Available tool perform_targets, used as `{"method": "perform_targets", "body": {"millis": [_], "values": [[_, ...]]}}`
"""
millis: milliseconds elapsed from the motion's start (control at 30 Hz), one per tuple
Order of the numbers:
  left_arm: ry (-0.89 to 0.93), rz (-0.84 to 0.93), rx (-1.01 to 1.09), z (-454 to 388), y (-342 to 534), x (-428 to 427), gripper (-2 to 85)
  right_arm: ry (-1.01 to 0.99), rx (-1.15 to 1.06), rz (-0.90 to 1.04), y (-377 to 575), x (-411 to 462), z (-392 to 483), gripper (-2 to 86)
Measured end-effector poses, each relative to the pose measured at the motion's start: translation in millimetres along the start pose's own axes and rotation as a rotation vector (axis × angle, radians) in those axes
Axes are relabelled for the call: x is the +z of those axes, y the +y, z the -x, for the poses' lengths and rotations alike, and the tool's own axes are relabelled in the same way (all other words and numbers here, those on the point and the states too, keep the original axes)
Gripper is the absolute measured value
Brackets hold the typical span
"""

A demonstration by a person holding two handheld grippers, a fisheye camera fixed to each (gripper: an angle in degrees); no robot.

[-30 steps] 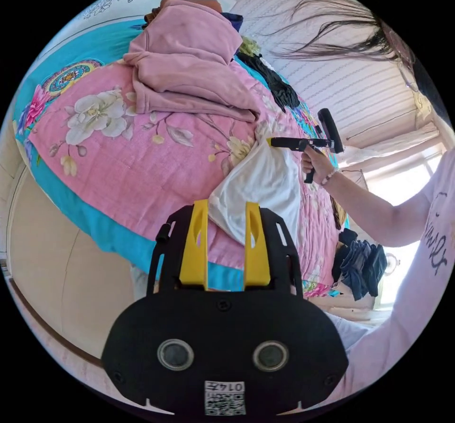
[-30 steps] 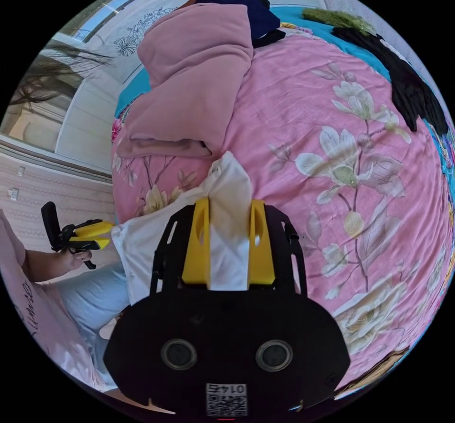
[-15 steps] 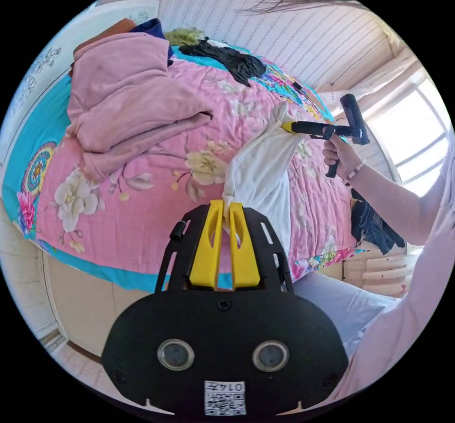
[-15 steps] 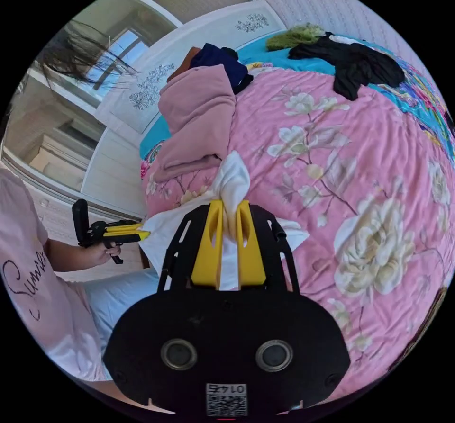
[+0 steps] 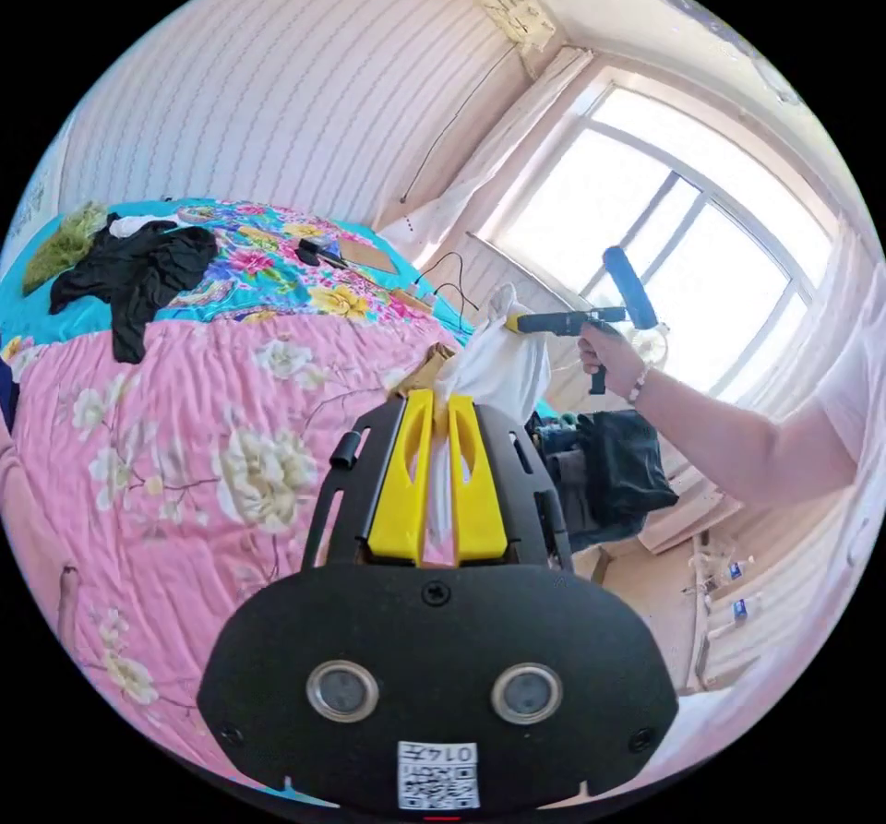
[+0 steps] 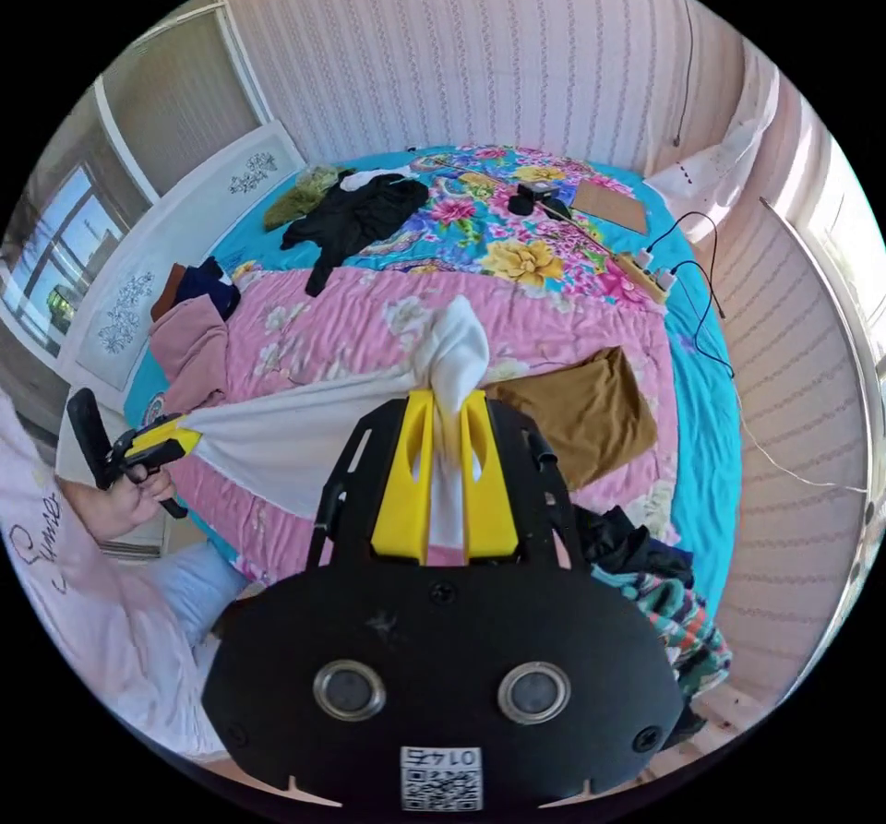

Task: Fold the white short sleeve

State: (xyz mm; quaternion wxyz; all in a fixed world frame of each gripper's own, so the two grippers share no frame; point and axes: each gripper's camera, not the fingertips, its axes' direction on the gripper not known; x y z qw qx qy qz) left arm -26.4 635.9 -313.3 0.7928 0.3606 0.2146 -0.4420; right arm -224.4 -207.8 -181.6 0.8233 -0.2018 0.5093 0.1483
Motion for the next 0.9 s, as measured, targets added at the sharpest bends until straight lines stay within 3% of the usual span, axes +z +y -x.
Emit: {"method": "perform_targets", "body": {"millis": [133, 267, 333, 500, 633, 733, 900], "values": [[-0.134, 0.032, -0.057, 0, -47, 86, 5.1, 0.155, 0.113, 0.109, -76, 31, -102, 8.7], [-0.282, 0.166, -0.097, 20, -51, 82, 3.0, -0.008, 0.298, 0.095, -83, 22, -150, 12.9], [-0.299, 0.231, -0.077, 27, -28, 60, 2.1, -0.136, 0.283, 0.027, -60, 9, -136, 12.7], [-0.433, 0.333, -0.069, 49, 71, -65, 0.6, -0.277, 0.055, 0.054, 35, 7, -2, 9.6], [-0.565, 0.449, -0.26, 100, 121, -150, -0.1, -0.376, -0.07, 0.356, 96, 63, 140, 7.9], [-0.675, 0.356, -0.456, 157, 159, -233, 0.1, -0.502, -0.155, 0.528, 95, 112, 233, 7.4], [-0.73, 0.136, -0.63, 260, 213, -352, 6.0, -0.501, -0.379, 0.507, 17, 174, 371, 7.9]]}}
